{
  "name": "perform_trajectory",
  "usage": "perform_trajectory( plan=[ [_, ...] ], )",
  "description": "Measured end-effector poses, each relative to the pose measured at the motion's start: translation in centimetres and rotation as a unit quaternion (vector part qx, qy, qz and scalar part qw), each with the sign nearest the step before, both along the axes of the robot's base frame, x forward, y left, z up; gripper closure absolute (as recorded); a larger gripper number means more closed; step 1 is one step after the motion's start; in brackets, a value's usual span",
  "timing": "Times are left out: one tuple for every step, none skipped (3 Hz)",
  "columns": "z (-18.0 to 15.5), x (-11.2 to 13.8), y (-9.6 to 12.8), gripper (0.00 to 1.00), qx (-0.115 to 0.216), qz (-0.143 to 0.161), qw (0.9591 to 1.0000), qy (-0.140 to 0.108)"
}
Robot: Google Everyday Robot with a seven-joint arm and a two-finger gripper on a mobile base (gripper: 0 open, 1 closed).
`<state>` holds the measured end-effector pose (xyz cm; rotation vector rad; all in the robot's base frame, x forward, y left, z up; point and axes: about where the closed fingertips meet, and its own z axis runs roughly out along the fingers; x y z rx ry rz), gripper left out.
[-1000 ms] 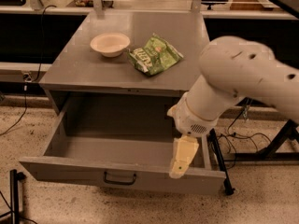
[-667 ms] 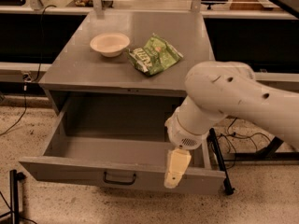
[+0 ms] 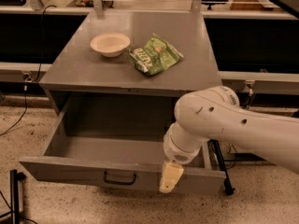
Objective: Close top drawer
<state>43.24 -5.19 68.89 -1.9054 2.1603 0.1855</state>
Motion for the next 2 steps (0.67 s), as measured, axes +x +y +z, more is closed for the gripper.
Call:
perform_trajectory(
  plan=[
    [-1.3, 1.1, 0.0, 0.12, -0.016, 0.001, 0.9998, -0.008],
    [-2.1, 2.4, -0.3, 0.20, -0.022, -0.005, 0.9996, -0.018]
  ],
)
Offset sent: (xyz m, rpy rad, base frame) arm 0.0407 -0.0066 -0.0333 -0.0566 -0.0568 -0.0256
